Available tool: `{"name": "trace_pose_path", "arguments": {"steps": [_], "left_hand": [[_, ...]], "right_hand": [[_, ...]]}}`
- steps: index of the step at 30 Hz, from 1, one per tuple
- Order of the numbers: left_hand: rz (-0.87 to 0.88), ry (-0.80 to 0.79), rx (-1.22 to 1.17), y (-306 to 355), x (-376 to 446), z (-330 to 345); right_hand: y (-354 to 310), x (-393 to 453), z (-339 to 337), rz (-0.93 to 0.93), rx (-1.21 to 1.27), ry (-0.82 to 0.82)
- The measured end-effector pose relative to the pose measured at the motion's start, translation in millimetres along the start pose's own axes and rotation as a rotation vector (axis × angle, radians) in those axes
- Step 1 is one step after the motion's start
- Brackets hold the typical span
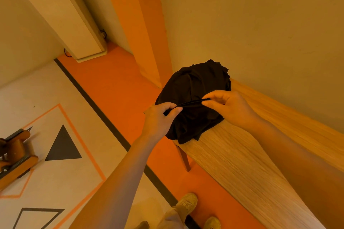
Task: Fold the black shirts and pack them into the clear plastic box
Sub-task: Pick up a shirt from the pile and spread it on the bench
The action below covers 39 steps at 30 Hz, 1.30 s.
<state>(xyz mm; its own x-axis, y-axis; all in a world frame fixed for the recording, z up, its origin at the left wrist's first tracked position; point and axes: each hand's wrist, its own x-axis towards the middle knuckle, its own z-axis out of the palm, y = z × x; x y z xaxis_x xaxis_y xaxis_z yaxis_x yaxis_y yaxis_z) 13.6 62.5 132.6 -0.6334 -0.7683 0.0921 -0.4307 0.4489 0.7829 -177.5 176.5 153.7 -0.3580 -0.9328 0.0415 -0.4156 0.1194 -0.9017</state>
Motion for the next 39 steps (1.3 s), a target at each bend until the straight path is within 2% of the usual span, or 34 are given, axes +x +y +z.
{"name": "trace_pose_path", "arguments": {"steps": [11, 16, 20, 23, 27, 30, 36, 39], "left_hand": [[-0.041, 0.039, -0.02, 2.2, -1.2, 1.5], [-0.077, -0.16, -0.021, 15.7, -7.5, -0.7], [-0.117, -0.274, -0.105, 23.6, -11.6, -1.9], [-0.056, -0.208, -0.108, 26.5, -15.1, -1.6], [-0.094, -0.041, -0.257, 25.1, -19.1, 1.5], [-0.063, -0.051, -0.287, 29.0, -20.1, 4.7], [0.055, -0.016, -0.134, 38.1, -12.0, 13.5], [0.04, -0.073, -0.085, 45.7, -7.0, 9.0]], "right_hand": [[-5.1, -6.4, -2.7, -0.008, 0.143, -0.034], [-1.4, -9.6, 1.3, -0.001, 0.103, 0.002], [2.2, -10.1, 12.7, -0.015, 0.042, -0.04], [4.4, -10.6, 18.2, -0.004, 0.041, -0.064], [4.7, -11.9, 19.4, 0.009, 0.037, -0.08], [3.8, -13.5, 19.8, 0.003, 0.04, -0.093], [1.8, -18.0, 20.7, 0.004, 0.053, -0.095], [1.2, -21.7, 7.8, 0.02, 0.016, -0.058]]}}
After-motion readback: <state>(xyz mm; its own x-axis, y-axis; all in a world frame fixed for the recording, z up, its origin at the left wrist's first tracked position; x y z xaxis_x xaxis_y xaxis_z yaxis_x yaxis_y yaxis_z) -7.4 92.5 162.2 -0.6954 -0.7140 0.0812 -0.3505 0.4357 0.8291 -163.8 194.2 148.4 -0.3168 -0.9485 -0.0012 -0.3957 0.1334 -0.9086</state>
